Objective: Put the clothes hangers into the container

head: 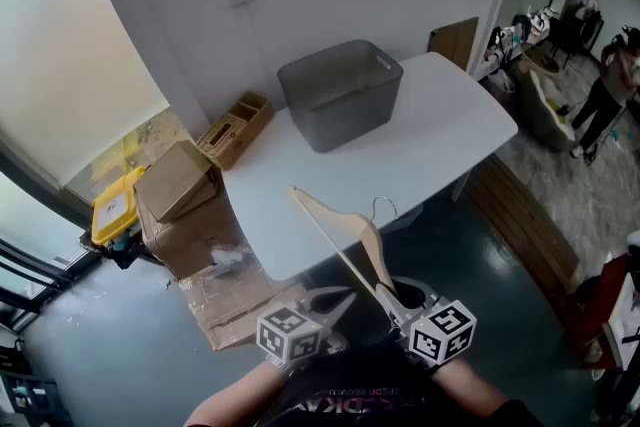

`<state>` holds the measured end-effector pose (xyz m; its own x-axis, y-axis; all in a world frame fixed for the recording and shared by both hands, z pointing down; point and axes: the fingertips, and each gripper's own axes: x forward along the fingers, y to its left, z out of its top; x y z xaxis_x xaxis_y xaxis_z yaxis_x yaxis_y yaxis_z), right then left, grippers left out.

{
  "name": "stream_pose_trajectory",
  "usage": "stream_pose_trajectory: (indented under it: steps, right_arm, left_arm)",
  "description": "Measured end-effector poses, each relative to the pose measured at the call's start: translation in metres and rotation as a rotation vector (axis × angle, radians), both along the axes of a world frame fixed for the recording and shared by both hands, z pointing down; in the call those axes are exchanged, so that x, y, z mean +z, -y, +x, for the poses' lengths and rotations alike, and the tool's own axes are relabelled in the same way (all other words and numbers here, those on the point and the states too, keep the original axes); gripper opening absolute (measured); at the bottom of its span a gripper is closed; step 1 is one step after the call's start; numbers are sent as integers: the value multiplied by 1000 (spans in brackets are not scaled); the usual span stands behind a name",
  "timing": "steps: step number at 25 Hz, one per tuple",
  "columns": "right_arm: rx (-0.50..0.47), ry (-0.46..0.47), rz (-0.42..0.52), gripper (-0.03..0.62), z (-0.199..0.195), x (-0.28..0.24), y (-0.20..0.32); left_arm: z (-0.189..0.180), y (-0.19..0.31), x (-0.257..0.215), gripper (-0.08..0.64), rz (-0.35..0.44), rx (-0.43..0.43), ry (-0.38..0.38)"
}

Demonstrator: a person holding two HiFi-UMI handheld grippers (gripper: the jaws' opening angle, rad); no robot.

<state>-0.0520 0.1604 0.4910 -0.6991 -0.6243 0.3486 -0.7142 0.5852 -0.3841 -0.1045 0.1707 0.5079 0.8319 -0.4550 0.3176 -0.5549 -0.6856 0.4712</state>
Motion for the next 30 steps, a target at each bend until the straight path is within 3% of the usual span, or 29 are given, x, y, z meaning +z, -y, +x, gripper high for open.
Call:
stream_pose_trajectory:
  steps: [15, 30]
  right_arm:
    - [13, 15, 4, 54, 10, -2, -8]
    - [40, 28, 10, 54, 29, -4, -20]
  left_arm:
    - [8, -14, 3, 3, -29, -2, 3]
    - [25, -24, -3, 3, -2, 26, 16]
